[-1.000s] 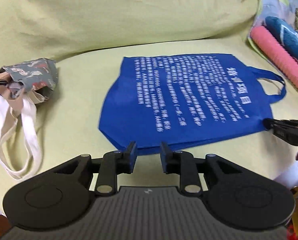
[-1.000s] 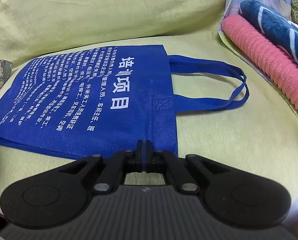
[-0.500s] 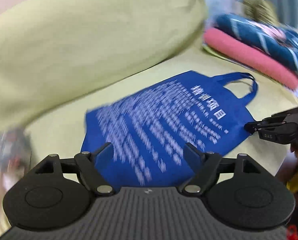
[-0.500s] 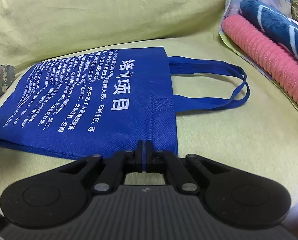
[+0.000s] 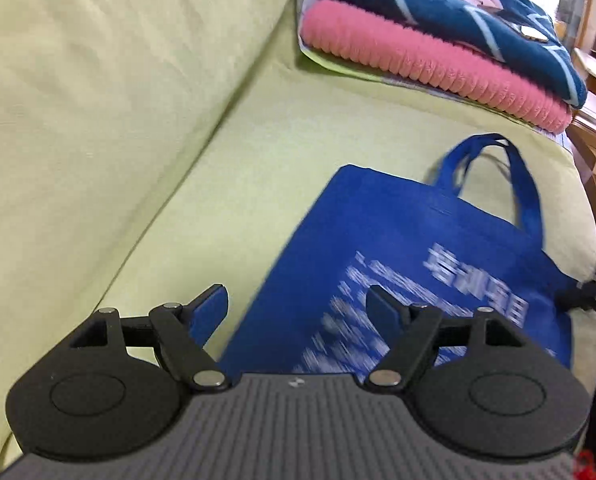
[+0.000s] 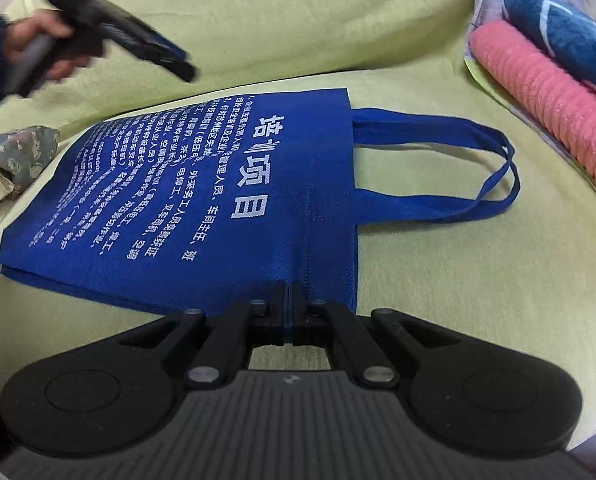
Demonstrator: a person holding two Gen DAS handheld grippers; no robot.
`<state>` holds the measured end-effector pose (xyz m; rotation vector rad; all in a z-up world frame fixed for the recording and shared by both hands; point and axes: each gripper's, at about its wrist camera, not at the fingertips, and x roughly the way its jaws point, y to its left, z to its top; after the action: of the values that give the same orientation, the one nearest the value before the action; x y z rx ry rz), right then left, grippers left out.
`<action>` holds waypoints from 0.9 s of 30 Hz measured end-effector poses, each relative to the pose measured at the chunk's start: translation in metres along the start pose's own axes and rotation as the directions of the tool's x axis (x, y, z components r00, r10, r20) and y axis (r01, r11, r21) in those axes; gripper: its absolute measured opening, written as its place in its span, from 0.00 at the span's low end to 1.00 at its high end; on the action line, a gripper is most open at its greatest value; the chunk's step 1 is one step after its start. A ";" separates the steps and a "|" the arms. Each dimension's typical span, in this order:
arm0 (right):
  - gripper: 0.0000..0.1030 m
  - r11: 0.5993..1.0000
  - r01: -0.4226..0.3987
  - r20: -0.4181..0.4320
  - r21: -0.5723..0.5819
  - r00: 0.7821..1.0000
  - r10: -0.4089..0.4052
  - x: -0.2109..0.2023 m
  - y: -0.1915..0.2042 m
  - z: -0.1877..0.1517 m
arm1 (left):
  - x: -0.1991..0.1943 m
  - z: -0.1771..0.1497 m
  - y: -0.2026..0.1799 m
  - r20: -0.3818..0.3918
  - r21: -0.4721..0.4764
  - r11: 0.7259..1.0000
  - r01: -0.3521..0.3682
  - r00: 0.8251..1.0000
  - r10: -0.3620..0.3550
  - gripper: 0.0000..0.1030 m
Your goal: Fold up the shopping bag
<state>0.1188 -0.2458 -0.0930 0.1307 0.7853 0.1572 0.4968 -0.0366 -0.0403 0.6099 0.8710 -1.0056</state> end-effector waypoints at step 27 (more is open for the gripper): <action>0.00 1.000 -0.012 -0.004 0.024 1.000 0.012 0.002 -0.003 0.000 | 0.029 -0.013 0.014 -0.081 0.240 0.965 0.106 0.993 -0.089 0.00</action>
<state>0.1211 -0.2485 -0.0951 0.1579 0.7910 0.1590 0.5125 -0.0343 -0.0706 0.8204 0.8509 -1.1972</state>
